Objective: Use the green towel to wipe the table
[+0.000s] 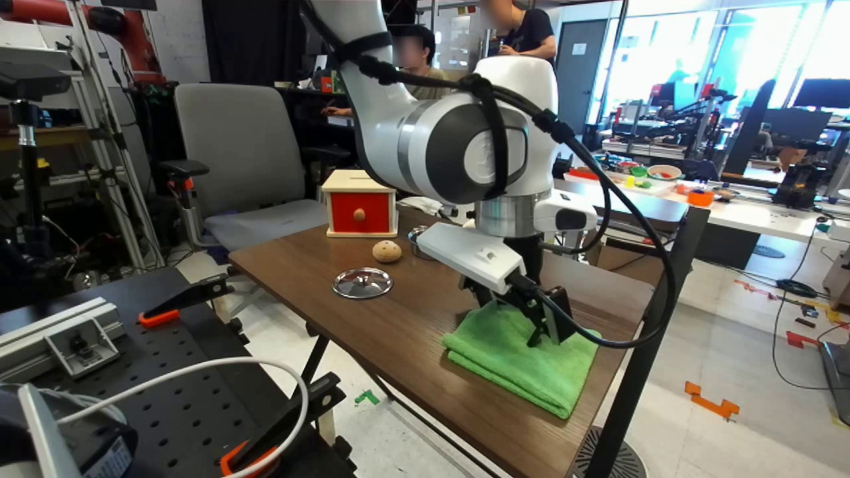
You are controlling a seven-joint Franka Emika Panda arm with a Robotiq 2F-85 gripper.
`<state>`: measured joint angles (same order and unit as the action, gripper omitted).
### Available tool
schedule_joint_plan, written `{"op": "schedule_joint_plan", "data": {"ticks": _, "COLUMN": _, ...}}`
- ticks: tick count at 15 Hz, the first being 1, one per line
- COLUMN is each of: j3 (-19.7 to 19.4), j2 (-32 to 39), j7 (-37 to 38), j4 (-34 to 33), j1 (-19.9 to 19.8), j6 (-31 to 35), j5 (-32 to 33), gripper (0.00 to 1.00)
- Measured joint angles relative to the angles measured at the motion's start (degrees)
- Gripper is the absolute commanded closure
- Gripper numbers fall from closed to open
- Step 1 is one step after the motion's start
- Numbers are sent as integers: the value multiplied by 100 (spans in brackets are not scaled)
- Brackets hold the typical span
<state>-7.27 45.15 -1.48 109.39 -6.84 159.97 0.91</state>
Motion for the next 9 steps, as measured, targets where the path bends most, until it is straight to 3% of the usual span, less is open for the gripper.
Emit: {"op": "schedule_joint_plan", "data": {"ticks": 9, "j3": -232, "j2": 510, "j7": 535, "j4": -1500, "j1": 475, "j6": -964, "j5": 7, "gripper": 0}}
